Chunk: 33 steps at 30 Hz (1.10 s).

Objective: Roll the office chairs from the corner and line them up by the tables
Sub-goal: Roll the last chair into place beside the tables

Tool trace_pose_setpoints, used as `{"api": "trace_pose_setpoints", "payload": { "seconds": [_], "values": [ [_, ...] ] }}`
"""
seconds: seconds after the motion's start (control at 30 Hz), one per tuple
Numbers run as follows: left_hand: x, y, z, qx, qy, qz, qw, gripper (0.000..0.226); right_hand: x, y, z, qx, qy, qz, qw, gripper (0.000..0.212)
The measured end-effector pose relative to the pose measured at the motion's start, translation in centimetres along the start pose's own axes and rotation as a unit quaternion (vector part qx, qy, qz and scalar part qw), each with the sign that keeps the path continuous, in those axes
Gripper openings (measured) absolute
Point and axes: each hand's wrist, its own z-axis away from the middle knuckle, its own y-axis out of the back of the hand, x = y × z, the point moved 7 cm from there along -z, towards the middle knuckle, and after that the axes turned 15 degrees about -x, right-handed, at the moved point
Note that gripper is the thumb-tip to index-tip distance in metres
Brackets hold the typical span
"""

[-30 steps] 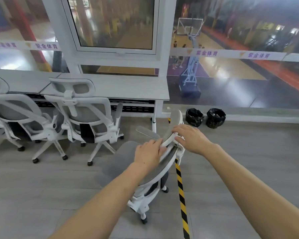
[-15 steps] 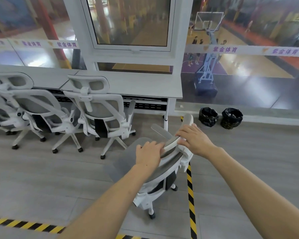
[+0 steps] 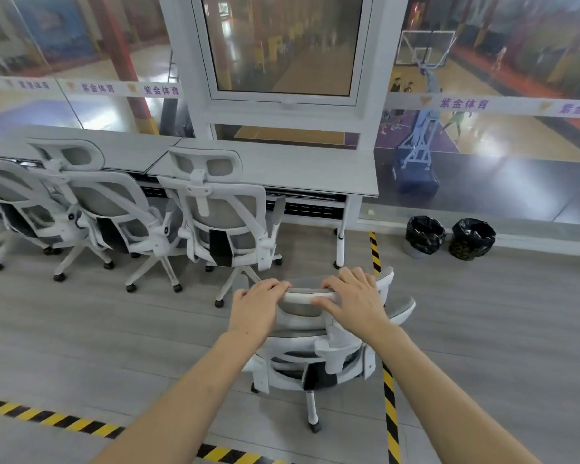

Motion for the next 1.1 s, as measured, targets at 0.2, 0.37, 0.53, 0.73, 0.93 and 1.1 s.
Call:
{"api": "trace_pose_setpoints", "payload": {
  "seconds": [0.2, 0.37, 0.53, 0.73, 0.93, 1.1],
  "values": [
    [-3.3, 1.3, 0.0, 0.026, -0.002, -0.009, 1.0, 0.068, -3.0, -1.2, -0.8, 0.039, -0.023, -0.006, 0.999, 0.045],
    [-5.7, -0.5, -0.2, 0.042, 0.003, 0.077, 0.996, 0.057, -1.8, -2.0, 0.6, 0.063, -0.026, -0.02, 0.997, 0.051],
    [-9.8, -6.8, -0.7, -0.116, 0.118, 0.146, 0.975, 0.099, 2.9, -3.4, 3.3, 0.066, -0.115, -0.1, 0.986, 0.082],
    [-9.2, -9.5, -1.9, -0.205, 0.148, 0.204, 0.946, 0.121, 8.4, -7.3, 3.5, -0.025, -0.225, -0.212, 0.951, 0.102],
    [-8.4, -10.7, -3.2, -0.21, 0.157, 0.234, 0.936, 0.136, 10.7, -11.7, 3.7, -0.118, -0.262, -0.206, 0.935, 0.125],
    [-7.5, -10.4, -4.9, -0.223, 0.136, 0.222, 0.939, 0.139, 11.7, -11.6, 3.8, -0.126, -0.286, -0.207, 0.927, 0.126]
  ]
}}
